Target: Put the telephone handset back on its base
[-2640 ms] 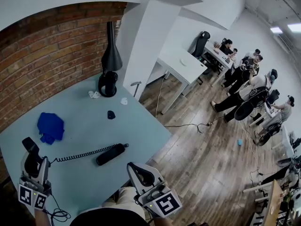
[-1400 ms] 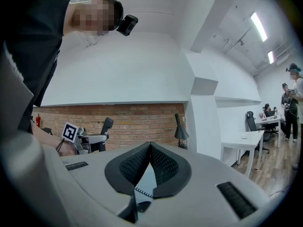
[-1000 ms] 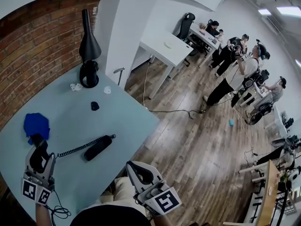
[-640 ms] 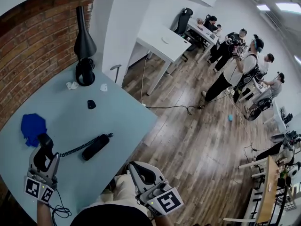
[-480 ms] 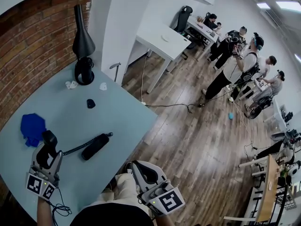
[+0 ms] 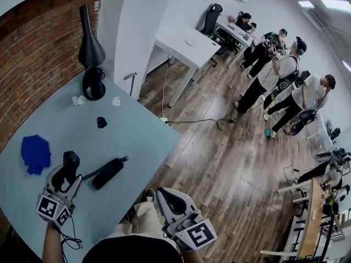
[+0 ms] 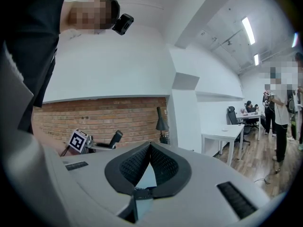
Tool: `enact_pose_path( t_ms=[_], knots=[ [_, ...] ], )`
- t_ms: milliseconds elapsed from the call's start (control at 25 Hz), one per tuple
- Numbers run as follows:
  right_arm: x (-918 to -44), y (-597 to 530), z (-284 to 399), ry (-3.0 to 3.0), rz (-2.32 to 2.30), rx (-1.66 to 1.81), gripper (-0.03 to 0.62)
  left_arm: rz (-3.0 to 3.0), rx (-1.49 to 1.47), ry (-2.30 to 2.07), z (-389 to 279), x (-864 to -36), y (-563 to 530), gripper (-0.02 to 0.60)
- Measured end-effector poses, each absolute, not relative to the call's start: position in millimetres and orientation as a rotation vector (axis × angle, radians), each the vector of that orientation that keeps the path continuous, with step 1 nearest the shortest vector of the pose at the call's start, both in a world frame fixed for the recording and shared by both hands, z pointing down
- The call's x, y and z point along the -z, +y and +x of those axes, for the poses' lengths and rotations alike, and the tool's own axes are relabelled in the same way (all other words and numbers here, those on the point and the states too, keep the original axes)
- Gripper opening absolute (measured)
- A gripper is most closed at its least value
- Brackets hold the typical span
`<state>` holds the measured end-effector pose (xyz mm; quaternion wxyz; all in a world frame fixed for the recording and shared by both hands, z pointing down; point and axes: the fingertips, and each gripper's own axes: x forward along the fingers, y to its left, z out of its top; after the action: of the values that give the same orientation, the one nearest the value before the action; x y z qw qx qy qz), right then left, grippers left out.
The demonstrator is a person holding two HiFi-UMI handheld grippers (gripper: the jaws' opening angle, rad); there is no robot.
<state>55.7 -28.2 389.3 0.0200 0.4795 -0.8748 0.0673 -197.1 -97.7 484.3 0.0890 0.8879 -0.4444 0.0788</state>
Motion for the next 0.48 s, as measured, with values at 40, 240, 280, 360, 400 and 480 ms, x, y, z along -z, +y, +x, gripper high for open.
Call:
enact_pose_path(
  t_ms=[40,240,280,360,400,480],
  knots=[
    [-389.2,-30.5,56.6,-2.714,1.487,-0.208,0.012,2.639,-0.254,-1.312,-194.0,-488.8,-98.7,0.276],
    [-389.8,-45.6,57.2,-2.727,1.474,-0.212,0.012,2.606,-0.328,-1.251,-180.3,-512.9,-103.6,0.276],
    [-390.5,-48.2,57.0,-2.729,1.471,-0.215,0.012,2.597,-0.350,-1.234,-177.6,-519.2,-103.5,0.276],
    [-391.8,-52.7,57.1,-2.731,1.460,-0.216,0.012,2.582,-0.403,-1.199,-171.8,-531.7,-102.1,0.276],
    [-392.4,-54.7,57.1,-2.729,1.452,-0.211,0.012,2.574,-0.430,-1.184,-168.7,-536.8,-101.3,0.276],
    [-393.8,-58.3,57.1,-2.726,1.439,-0.207,0.012,2.555,-0.470,-1.162,-164.2,-546.7,-100.7,0.276]
  ],
)
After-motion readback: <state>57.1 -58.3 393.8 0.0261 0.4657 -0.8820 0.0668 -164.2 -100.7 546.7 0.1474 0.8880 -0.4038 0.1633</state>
